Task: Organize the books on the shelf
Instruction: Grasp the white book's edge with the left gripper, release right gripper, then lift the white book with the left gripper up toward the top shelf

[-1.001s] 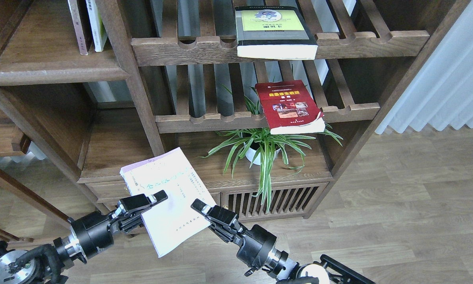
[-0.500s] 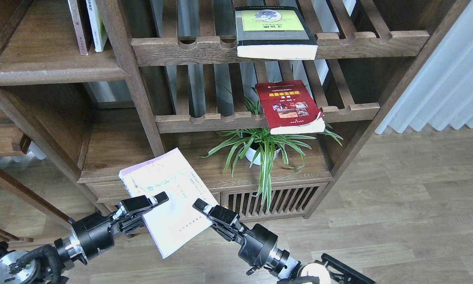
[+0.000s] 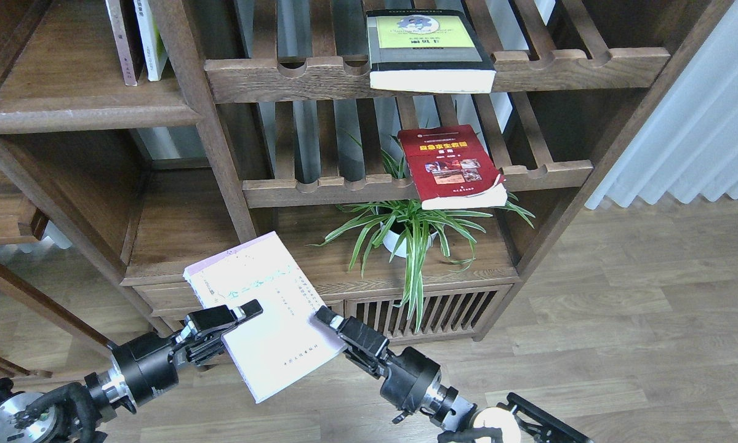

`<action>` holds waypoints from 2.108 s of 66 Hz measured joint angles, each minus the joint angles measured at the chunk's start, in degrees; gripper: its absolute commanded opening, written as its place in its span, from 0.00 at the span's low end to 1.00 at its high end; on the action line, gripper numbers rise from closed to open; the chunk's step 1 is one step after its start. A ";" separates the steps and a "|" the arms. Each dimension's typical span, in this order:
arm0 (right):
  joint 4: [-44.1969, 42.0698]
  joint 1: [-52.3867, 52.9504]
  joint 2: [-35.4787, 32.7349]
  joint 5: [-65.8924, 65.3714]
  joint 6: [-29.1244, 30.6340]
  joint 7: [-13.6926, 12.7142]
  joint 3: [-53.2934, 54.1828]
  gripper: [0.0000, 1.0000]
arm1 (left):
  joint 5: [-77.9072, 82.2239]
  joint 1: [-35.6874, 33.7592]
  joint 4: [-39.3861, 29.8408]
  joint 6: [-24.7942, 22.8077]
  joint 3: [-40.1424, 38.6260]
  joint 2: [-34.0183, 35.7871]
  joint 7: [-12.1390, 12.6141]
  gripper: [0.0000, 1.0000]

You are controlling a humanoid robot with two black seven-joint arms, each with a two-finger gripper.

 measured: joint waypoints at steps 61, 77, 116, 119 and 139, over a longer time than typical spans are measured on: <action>-3.65 0.11 0.00 0.00 -15.21 0.07 7.84 0.98 | 4.95 -16.84 -0.44 -0.03 3.32 6.60 0.36 0.07; -3.66 0.11 0.00 -0.27 -15.13 0.07 7.84 0.98 | 7.66 -21.27 -0.44 -0.03 3.74 7.15 0.69 0.07; -3.75 0.32 0.00 -1.69 -15.12 0.06 8.17 0.98 | 10.88 -34.04 -0.43 -0.02 7.00 11.43 1.77 0.07; -3.75 0.36 0.00 -1.72 -15.12 0.06 8.19 0.98 | 10.89 -35.40 -0.44 -0.02 7.74 11.58 1.77 0.07; -3.75 0.50 0.00 -1.80 -15.03 0.06 8.20 0.98 | 10.85 -41.80 -0.43 -0.02 8.52 13.58 1.77 0.07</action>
